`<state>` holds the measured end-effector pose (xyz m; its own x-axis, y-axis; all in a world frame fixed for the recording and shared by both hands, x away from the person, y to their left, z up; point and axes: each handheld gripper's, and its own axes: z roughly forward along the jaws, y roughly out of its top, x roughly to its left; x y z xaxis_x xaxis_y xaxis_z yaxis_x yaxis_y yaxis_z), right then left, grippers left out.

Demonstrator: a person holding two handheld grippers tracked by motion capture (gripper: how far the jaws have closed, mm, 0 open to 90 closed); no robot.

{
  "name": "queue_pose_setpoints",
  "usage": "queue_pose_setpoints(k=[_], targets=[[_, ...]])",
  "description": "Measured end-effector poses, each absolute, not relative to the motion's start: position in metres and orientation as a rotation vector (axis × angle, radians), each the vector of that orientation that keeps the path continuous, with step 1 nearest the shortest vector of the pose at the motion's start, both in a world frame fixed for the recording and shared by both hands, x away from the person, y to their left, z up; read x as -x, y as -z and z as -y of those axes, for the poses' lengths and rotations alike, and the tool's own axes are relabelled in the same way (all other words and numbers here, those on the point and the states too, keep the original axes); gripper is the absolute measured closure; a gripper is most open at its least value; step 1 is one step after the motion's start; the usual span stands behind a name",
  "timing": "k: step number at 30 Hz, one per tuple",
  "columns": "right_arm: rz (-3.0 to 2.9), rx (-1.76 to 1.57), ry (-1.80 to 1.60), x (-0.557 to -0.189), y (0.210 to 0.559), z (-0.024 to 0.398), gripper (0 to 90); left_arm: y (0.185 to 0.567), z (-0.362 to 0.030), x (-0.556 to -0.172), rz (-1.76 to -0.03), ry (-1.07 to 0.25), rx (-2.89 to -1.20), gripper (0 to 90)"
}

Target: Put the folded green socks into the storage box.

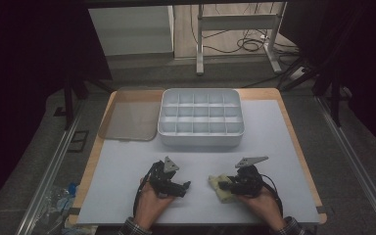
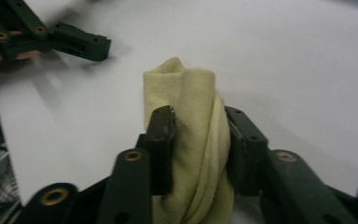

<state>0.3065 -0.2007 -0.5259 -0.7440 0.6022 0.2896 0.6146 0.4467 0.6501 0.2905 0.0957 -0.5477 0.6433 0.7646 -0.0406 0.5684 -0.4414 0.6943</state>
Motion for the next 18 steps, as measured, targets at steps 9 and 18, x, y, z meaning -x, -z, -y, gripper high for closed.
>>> queue_pose_setpoints(k=[9,18], targets=[[2.695,1.099,1.232,-0.3015,0.5241,0.1990,69.5,0.5478,-0.0958,-0.2904,-1.032,-0.366,-2.170,4.1],[2.739,1.061,1.250,-0.2988,0.5194,0.1971,69.3,0.5479,-0.0960,-0.2906,-1.032,-0.365,-2.169,4.1]])
